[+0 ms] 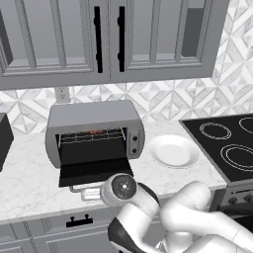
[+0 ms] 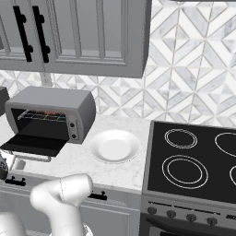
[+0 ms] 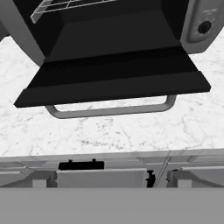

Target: Pick up the kebab skewer and baguette bread, and place them inside the toaster oven. Close the toaster oven door and start by setting the timer.

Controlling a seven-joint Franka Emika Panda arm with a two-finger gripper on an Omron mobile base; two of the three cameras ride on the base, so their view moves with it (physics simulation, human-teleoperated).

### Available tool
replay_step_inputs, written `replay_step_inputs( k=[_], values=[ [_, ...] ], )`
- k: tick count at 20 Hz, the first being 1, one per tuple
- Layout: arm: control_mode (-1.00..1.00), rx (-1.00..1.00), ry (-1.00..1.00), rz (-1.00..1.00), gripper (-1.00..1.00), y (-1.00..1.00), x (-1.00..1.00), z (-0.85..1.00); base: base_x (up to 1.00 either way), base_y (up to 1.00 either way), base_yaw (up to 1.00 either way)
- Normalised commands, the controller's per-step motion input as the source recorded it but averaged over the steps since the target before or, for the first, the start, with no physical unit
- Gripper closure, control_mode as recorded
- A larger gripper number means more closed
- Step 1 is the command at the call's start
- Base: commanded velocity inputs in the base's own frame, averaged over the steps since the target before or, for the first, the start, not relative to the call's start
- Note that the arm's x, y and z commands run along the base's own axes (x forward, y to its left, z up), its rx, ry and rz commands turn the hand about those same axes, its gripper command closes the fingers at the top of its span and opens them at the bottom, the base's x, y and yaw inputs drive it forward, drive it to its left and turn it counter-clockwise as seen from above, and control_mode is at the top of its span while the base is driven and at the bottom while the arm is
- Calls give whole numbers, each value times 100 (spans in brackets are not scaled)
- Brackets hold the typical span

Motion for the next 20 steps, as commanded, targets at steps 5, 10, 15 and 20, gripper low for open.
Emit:
replay_step_inputs(
  k=[5, 10, 15, 20],
  values=[
    [-100, 0, 0, 0, -100, 0, -11, -19, 0, 0, 0],
    [-100, 0, -4, 0, -100, 1, 11, -24, 0, 0, 0],
    [-100, 0, -3, 0, -100, 5, 19, -28, 0, 0, 0],
    [-100, 0, 0, 0, -100, 11, 27, -25, 0, 0, 0]
  ],
)
